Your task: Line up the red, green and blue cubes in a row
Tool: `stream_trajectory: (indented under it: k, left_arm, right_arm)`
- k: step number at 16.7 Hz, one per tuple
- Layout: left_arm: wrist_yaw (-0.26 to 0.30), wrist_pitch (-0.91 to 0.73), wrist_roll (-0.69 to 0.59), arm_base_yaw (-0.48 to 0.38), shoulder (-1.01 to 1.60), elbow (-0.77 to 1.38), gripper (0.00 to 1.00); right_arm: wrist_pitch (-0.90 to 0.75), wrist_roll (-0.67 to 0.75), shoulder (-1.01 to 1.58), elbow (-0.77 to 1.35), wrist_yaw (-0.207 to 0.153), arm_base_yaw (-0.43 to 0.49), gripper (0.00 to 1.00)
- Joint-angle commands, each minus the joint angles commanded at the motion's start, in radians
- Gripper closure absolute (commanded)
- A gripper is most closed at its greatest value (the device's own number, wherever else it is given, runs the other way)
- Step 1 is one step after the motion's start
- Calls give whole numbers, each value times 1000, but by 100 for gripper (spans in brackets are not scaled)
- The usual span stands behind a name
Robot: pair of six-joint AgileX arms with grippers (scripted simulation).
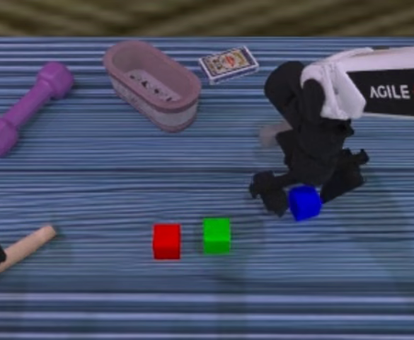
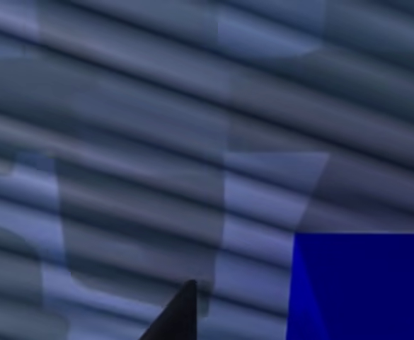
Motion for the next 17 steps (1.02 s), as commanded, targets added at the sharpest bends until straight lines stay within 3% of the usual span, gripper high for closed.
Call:
stream_trajectory:
  k: [6,17]
  left_arm:
    - [0,0,0,0,0,0,0]
    - [0,0,0,0,0,0,0]
  right_arm:
    - [0,0,0,0,0,0,98]
    - [-23,-2,-23,19,3,0,100]
